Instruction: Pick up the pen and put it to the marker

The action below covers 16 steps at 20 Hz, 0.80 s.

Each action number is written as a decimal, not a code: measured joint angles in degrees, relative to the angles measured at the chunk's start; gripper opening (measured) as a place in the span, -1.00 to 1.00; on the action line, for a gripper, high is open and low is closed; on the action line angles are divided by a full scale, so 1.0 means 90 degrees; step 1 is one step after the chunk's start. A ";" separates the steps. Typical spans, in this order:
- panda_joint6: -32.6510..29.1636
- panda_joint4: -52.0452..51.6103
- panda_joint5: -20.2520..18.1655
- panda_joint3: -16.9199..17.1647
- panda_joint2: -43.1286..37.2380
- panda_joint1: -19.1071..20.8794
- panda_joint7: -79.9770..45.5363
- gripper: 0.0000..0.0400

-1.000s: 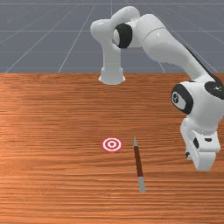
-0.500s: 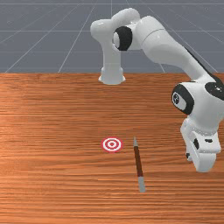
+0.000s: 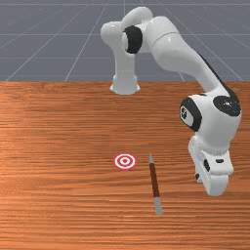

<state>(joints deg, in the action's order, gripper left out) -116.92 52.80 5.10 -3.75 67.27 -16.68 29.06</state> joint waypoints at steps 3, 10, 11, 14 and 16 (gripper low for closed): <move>-0.0325 0.0684 0.0016 0.0015 -0.0372 0.0305 0.0325 -1.00; -0.0573 0.1213 -0.0005 0.0079 -0.0660 0.0628 0.0497 -1.00; -0.0522 0.1194 0.0053 0.0184 -0.0658 0.0584 0.0332 -1.00; -0.0694 0.1456 0.0024 0.0079 -0.0789 0.0796 0.0774 -1.00; -0.0621 0.1350 0.0023 0.0164 -0.0740 0.0804 0.0600 -1.00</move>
<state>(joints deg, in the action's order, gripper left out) -122.51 64.96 5.31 -2.28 60.60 -9.44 34.45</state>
